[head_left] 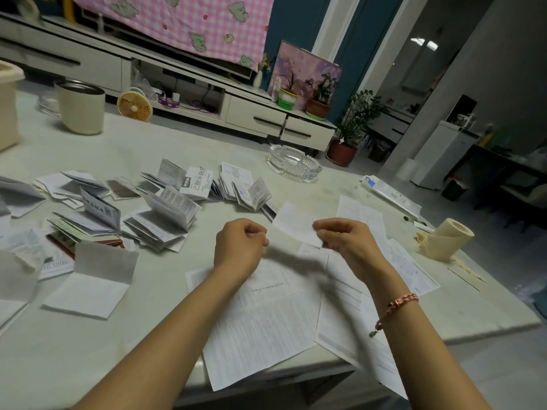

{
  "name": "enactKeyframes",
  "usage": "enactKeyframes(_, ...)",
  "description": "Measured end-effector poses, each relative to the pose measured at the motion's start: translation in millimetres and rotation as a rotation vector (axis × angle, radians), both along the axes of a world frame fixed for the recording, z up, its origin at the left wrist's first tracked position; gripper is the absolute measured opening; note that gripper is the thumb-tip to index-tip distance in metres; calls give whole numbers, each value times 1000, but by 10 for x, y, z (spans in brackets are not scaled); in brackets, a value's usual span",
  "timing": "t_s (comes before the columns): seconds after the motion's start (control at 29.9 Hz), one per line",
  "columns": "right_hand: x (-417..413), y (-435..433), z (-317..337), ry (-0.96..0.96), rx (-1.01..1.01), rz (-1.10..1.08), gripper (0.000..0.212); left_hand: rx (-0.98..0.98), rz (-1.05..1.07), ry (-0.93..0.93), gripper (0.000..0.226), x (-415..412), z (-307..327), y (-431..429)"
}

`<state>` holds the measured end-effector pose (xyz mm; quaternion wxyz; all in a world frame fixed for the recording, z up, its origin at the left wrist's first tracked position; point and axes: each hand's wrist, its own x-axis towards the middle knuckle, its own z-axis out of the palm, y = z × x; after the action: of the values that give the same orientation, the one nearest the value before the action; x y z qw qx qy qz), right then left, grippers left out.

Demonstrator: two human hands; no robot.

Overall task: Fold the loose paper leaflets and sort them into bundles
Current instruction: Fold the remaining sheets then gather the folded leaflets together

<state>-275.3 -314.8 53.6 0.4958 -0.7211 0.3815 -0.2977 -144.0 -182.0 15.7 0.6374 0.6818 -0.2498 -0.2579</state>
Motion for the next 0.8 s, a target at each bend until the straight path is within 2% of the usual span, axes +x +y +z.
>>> enactKeyframes(0.23, 238, -259, -91, -188, 73, -307, 24, 90, -5, -16, 19, -10, -59, -86)
enactKeyframes(0.37, 452, -440, -264, -116, 6, -414, 25, 99, 13, -13, 25, 21, -61, -112)
enactKeyframes(0.54, 780, -503, -476, -27, -51, -366, 21, 106, 37, 14, 30, 61, -75, -140)
enactKeyframes(0.6, 873, -519, -573, 81, -140, -315, 20, 106, 47, 9, 31, 74, -68, -159)
enactKeyframes(0.7, 972, -492, -685, 339, -316, -230, 22, 113, 46, 7, 30, 80, -57, -158)
enactKeyframes(0.8, 1047, -462, -740, 561, -480, -251, 25, 117, 46, -11, 28, 84, -56, -170)
